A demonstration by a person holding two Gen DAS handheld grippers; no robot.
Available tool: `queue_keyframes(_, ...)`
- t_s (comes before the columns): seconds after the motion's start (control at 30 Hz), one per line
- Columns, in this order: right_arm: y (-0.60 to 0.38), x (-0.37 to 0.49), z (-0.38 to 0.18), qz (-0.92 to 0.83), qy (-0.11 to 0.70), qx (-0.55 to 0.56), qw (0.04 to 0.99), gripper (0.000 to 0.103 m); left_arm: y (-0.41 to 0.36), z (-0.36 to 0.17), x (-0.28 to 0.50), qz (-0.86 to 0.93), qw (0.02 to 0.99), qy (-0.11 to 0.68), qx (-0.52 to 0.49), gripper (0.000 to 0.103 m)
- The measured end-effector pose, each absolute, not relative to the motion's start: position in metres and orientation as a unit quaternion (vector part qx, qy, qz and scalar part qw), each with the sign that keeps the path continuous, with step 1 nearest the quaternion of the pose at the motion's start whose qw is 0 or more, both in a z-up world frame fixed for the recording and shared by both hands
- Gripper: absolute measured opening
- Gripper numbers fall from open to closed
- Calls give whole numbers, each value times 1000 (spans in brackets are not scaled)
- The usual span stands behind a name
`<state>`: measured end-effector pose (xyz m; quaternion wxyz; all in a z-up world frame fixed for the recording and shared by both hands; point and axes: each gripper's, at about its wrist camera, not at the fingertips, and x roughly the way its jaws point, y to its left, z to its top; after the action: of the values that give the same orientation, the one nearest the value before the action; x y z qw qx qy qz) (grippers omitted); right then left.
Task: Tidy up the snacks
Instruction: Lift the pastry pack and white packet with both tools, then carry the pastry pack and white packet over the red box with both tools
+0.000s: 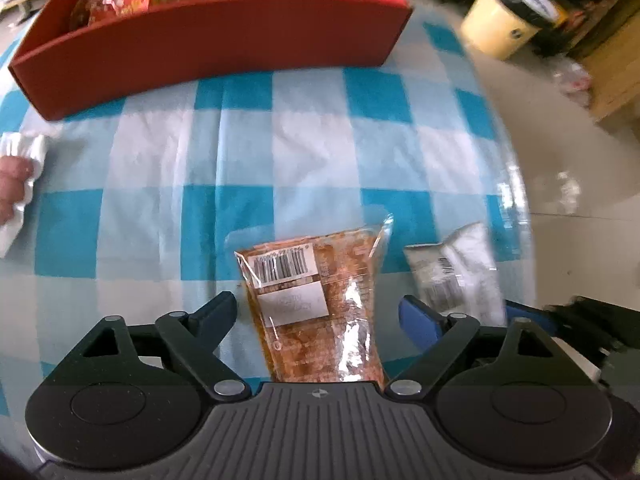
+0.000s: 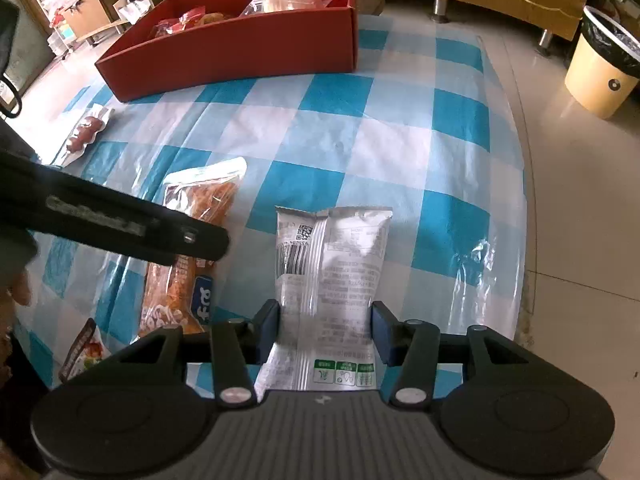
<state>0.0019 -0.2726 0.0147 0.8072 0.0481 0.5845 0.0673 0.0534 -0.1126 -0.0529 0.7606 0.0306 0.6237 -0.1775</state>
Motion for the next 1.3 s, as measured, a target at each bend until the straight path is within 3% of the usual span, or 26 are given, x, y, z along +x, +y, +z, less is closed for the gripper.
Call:
queue_keyframes(0.07, -273, 2, 13, 69, 587, 50, 805, 48, -122, -53, 54, -157, 774, 612, 35, 94)
queue_keyframes(0.2, -275, 1, 13, 70, 587, 56, 804, 48, -129, -49, 50, -156, 791, 588, 66, 68)
queue_keyframes(0.4, -274, 1, 15, 74, 584, 54, 807, 48, -113, -41, 46, -171, 788, 589, 50, 55)
queue_keyframes(0.43, -273, 1, 16, 74, 581, 53, 809, 48, -110, -39, 48, -173, 788, 590, 40, 40)
queue_keyframes(0.53, -274, 2, 22, 76, 570, 59, 816, 46, -102, -27, 52, -184, 789, 586, 15, 34)
queue_keyframes(0.83, -267, 9, 23, 81, 569, 52, 817, 45, -84, -32, 50, -162, 787, 594, 41, 35)
queue_keyframes(1.3, -258, 12, 23, 93, 569, 47, 816, 45, 5, -26, 57, -90, 779, 618, -59, 36)
